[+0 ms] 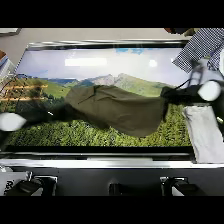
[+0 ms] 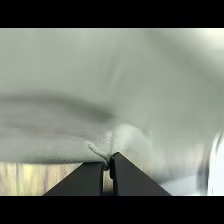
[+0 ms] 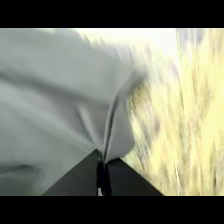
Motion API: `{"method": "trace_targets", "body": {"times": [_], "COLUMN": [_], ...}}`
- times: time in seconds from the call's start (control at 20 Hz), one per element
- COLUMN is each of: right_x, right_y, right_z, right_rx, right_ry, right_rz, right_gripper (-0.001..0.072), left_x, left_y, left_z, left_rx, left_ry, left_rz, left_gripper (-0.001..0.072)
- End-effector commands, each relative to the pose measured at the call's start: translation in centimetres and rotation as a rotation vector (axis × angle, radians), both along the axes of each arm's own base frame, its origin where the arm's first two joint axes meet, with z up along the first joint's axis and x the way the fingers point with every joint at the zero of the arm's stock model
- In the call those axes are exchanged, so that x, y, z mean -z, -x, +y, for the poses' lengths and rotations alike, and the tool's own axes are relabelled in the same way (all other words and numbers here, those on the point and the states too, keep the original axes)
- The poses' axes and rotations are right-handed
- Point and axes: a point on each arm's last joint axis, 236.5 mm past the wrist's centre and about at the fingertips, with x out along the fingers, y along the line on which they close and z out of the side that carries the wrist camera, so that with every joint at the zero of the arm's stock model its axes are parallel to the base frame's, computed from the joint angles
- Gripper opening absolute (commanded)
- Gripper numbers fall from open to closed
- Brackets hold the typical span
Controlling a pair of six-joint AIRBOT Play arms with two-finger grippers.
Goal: Fold the clothes and pants, and hang the long-sleeved shirts on hangers.
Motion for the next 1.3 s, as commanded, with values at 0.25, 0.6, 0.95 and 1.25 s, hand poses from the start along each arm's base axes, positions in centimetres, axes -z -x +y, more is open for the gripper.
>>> {"method": "trace_targets", "body": {"times": [0.25,0.6,0.95,1.25], "right_x": [-30.0,-28.6,-6.9,12.0], "right_y": [17.4,17.9,2.7,-8.5], "right_z": [-1.8,-0.8,1.5,2.5], "right_rx": [0.075,0.078,0.106,0.255], "right_ry": [-0.111,-0.233,-0.216,-0.314], "right_rz": [-1.014,-0.93,-0.133,0.173], "right_gripper": [0.0035,0.0035,0.0036,0.0036], "left_x": [-33.1,-32.8,-11.3,5.6], "left_y": [12.8,15.1,-2.4,-16.9], "left_z": [14.3,14.8,13.8,10.1], "left_rx": [-0.394,-0.435,-0.305,-0.263], "left_ry": [-0.219,-0.155,-0.321,-0.241], "left_rz": [-0.924,-0.898,-0.243,-0.039], "left_gripper": [0.0015,0.0015,0.0015,0.0016]}}
